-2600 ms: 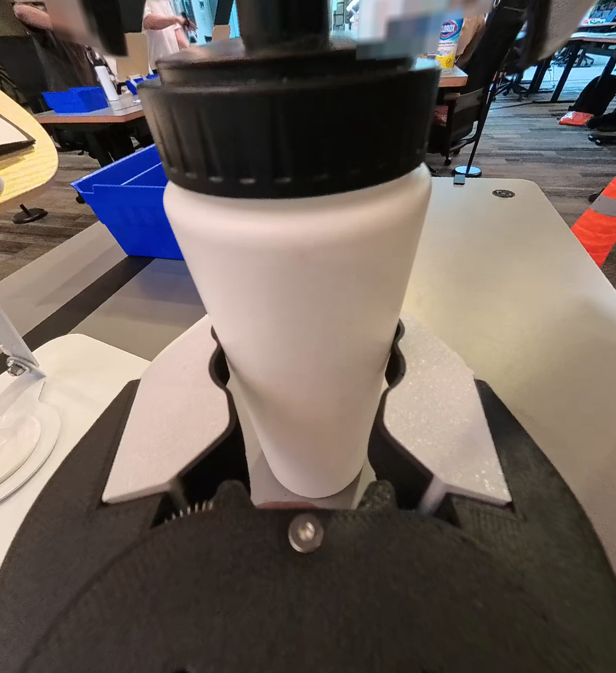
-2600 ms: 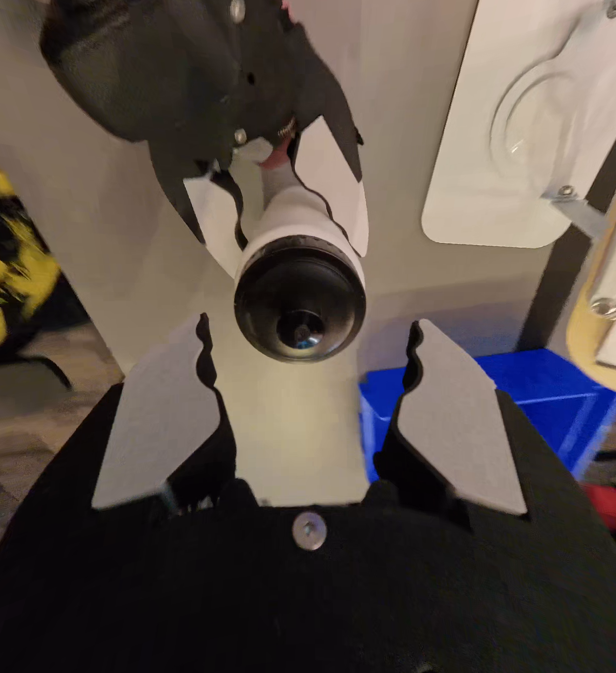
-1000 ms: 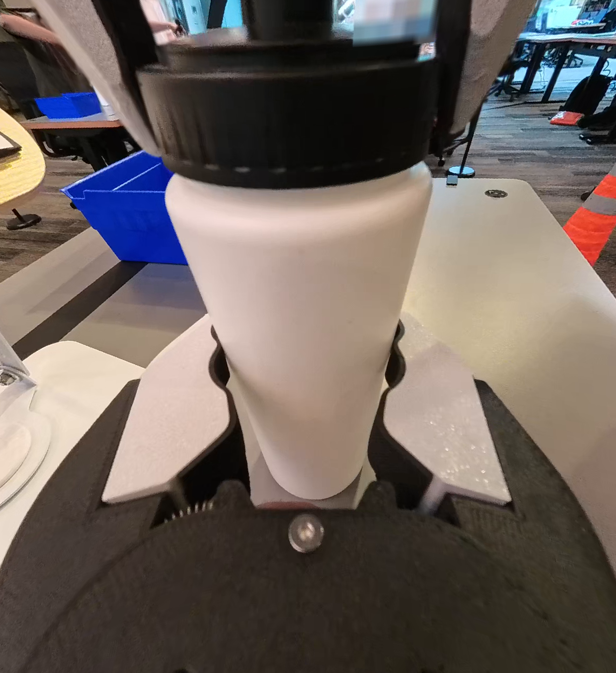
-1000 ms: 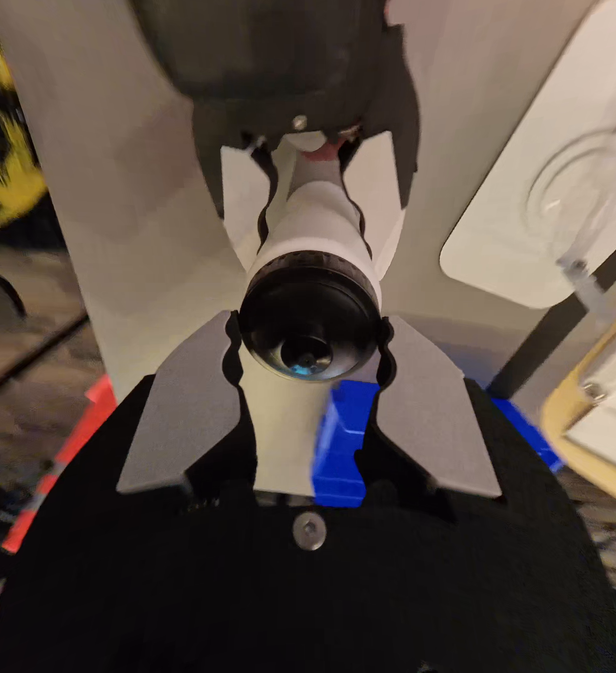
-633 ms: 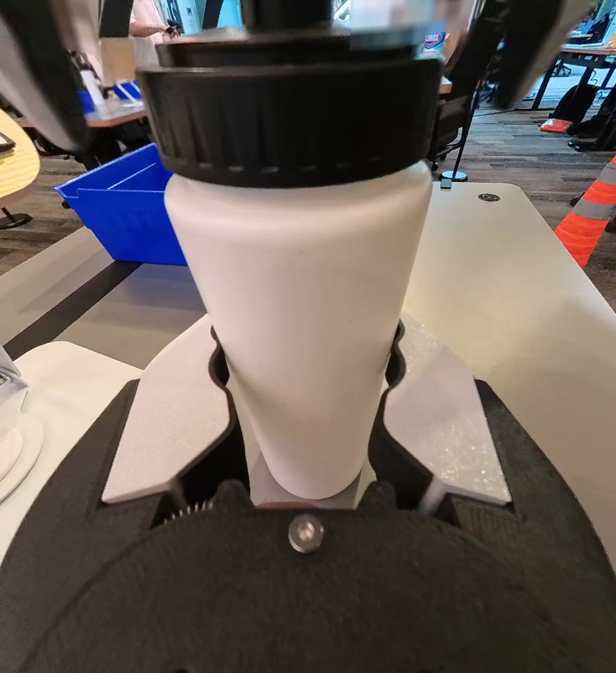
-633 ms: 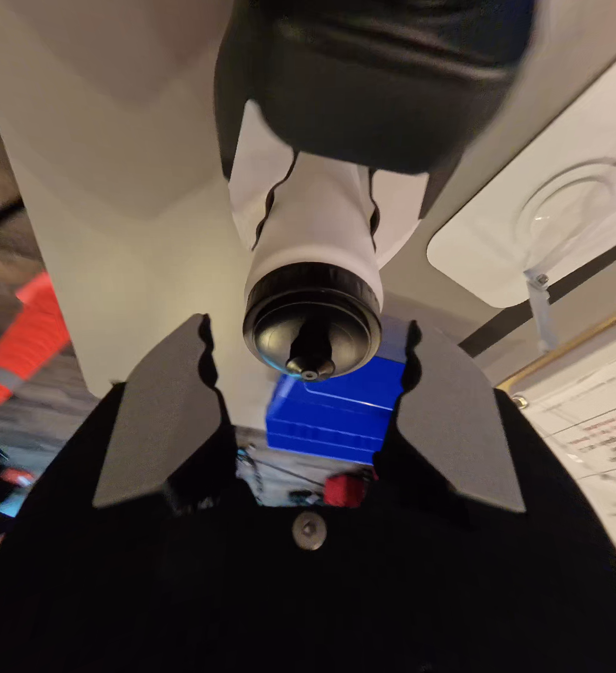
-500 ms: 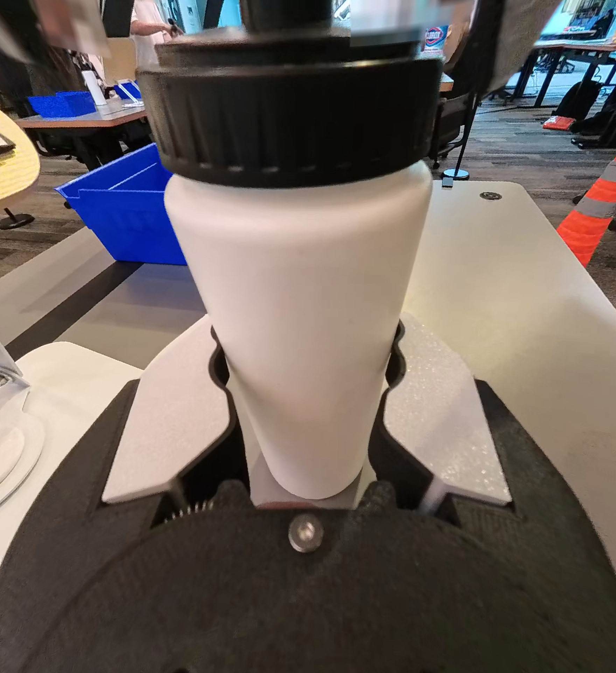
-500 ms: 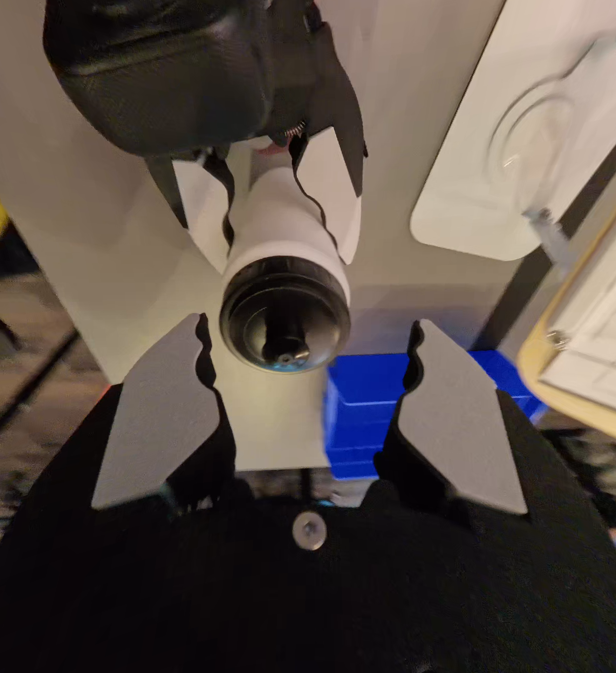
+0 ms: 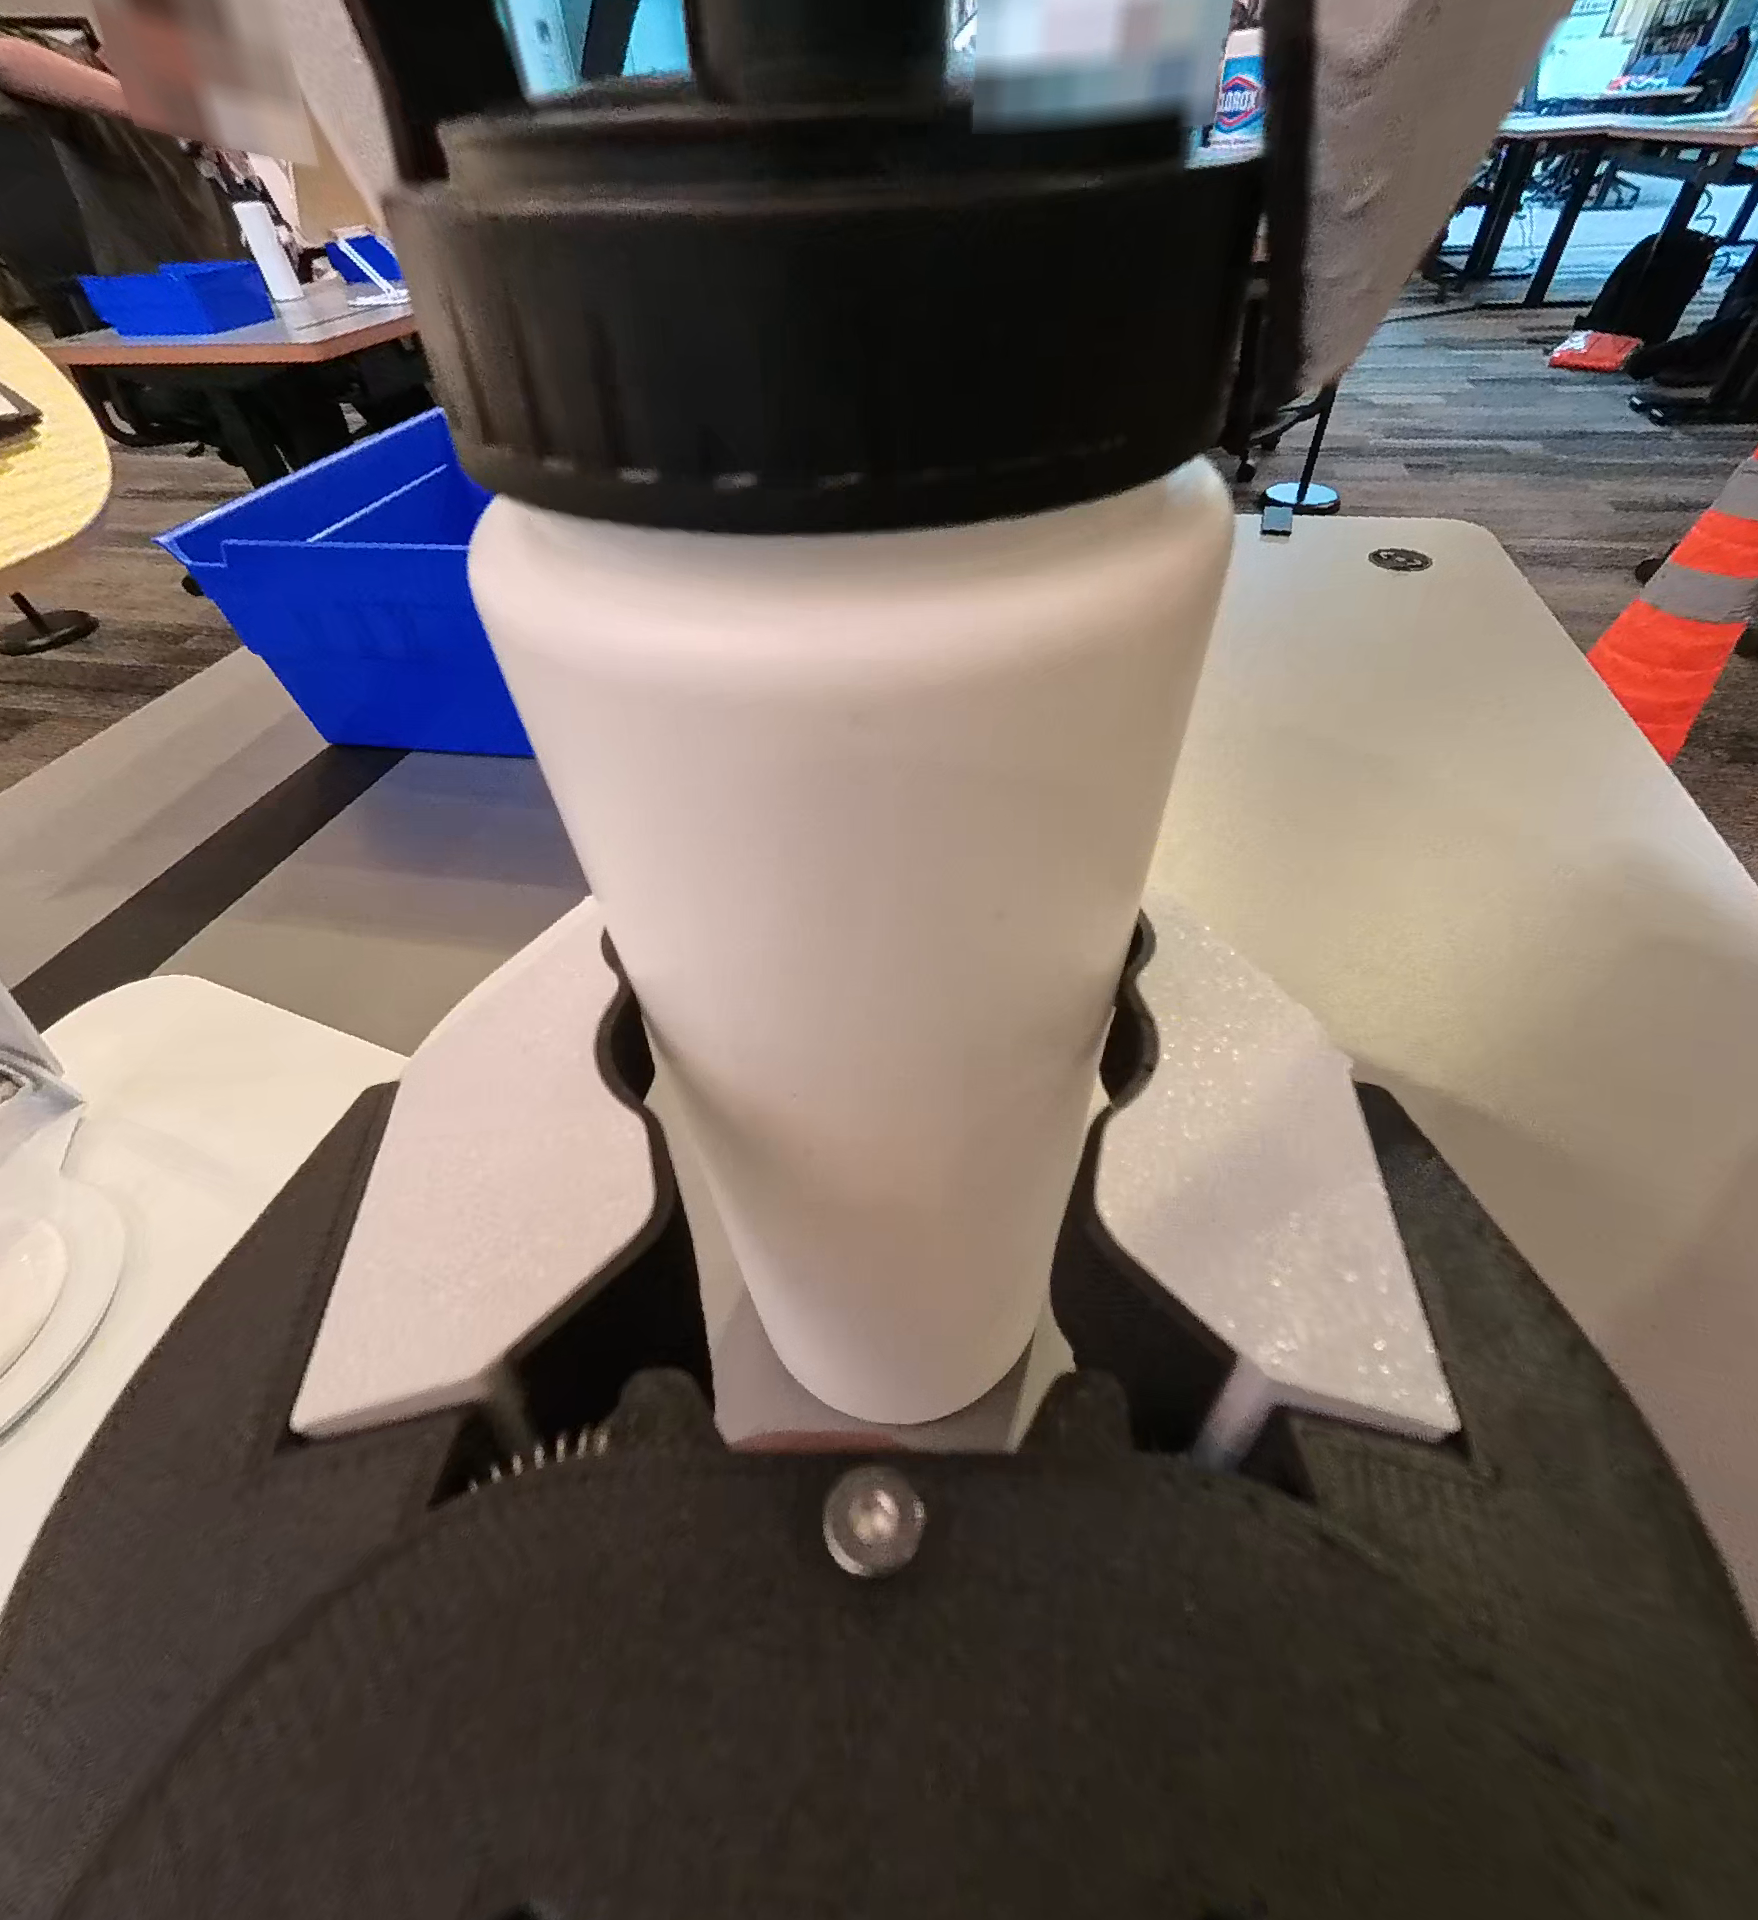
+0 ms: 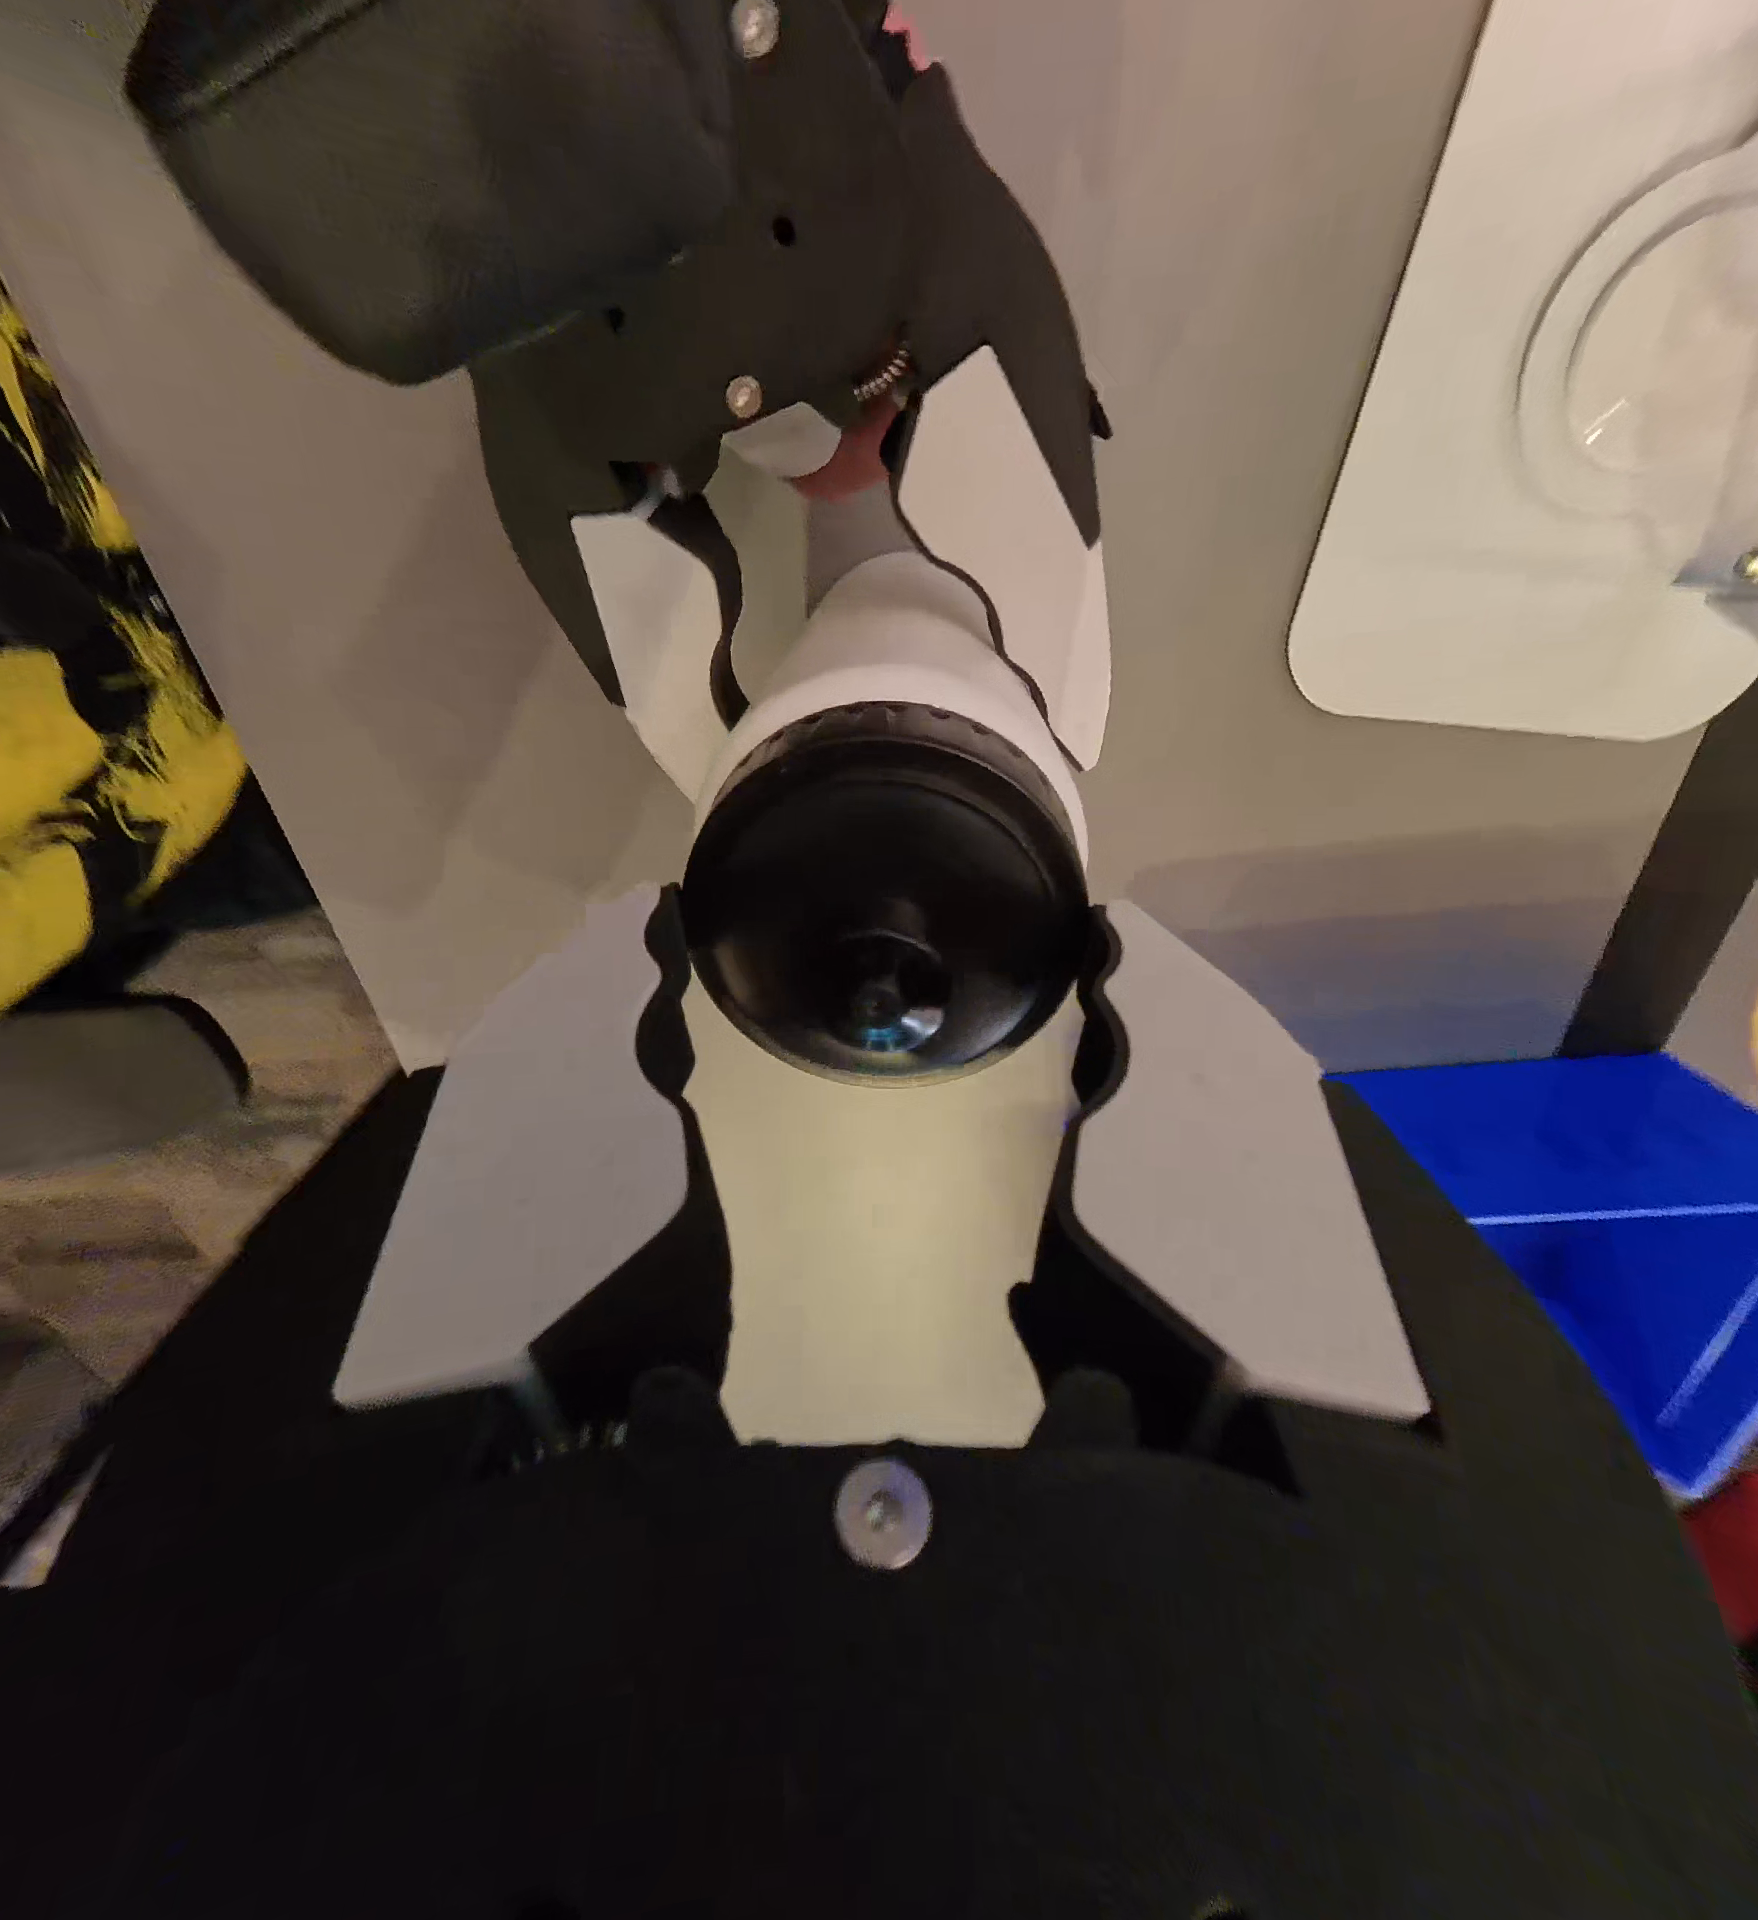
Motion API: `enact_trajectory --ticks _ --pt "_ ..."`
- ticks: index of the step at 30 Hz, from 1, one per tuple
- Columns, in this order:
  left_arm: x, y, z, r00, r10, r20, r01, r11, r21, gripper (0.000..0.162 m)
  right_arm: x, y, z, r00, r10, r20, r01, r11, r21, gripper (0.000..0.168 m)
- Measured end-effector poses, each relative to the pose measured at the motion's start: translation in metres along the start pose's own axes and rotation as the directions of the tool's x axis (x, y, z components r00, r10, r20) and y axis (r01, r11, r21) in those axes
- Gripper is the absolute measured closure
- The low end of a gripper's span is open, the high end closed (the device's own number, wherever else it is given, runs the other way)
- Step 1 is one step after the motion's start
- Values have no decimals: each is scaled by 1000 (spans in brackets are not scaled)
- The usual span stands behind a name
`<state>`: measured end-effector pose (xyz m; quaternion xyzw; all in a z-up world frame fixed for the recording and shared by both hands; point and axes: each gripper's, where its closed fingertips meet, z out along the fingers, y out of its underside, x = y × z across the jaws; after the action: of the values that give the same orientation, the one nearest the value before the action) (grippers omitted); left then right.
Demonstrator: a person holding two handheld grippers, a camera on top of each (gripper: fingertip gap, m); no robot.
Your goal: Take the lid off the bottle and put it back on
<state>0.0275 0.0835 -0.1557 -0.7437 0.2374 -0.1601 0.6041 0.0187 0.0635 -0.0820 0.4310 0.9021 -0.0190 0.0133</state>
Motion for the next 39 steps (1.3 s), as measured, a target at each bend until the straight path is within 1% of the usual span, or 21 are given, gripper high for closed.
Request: enact_trajectory --ticks 2,3,6,8,10,12,14,15,16,18,20,21,22,25,26,28,30,32,35,36,39 --pt "0 0 0 1000 0 0 0 1000 1 76 0 2 0 995 -102 -3 101 993 -57 96" --pt "1 0 0 1000 3 -1 -3 1000 2 76 1 3 -1 982 -189 -13 186 977 -101 96" --pt "1 0 1 1000 10 1 -10 1000 -2 76 2 7 -2 891 -454 -27 433 865 -252 96" --pt "1 0 1 1000 6 -2 -6 1000 2 76 5 7 -3 833 -553 -20 512 784 -351 96" --pt "0 0 0 1000 1 -3 -1 1000 4 76 7 7 -4 805 -593 -11 533 732 -425 95" --pt "0 0 0 1000 -1 -4 1 1000 3 76 7 7 -5 815 -579 -11 515 733 -444 92" --pt "0 0 0 1000 -3 -2 3 1000 4 76 8 2 -5 862 -505 -45 451 804 -388 88" --pt "0 0 0 1000 -2 -2 2 1000 5 76 7 -1 -7 894 -444 -66 398 852 -340 72" --pt "0 0 0 1000 -2 -2 2 1000 5 76 8 -3 -9 921 -379 -87 340 894 -290 66" --pt "0 0 0 1000 -4 -2 4 1000 7 76 10 -2 -14 966 -231 -119 208 961 -180 68" --pt "0 0 0 1000 -5 -2 5 1000 9 76 2 1 -13 997 -53 -52 50 997 -65 70" --pt "0 0 0 1000 -6 -1 6 1000 9 76 0 2 -12 1000 17 -18 -17 1000 -22 76" --pt "0 0 0 1000 -6 -1 6 1000 9 76 -2 2 -9 998 68 8 -68 998 14 77" --pt "0 0 1 1000 -4 1 4 1000 8 76 -4 1 -1 986 158 44 -161 984 79 88" --pt "0 0 0 1000 -3 1 3 1000 7 76 -4 0 2 984 173 50 -177 980 87 88" --pt "0 0 1 1000 -2 2 2 1000 6 76 -2 1 5 985 171 36 -174 981 88 93" --pt "0 0 0 1000 -3 2 3 1000 6 76 -2 1 5 988 150 32 -152 985 78 93" --pt "0 0 1 1000 -1 1 1 1000 7 76 -2 2 5 996 91 23 -92 995 48 93" --pt "0 0 1 1000 -5 1 5 1000 8 76 0 4 4 999 -28 18 28 999 -31 93" --pt "0 0 0 1000 -2 -1 2 1000 10 76 0 5 4 995 -95 11 96 993 -69 93" --pt "1 -1 1 1000 7 -2 -7 1000 5 76 1 9 2 955 -296 0 289 934 -212 94"
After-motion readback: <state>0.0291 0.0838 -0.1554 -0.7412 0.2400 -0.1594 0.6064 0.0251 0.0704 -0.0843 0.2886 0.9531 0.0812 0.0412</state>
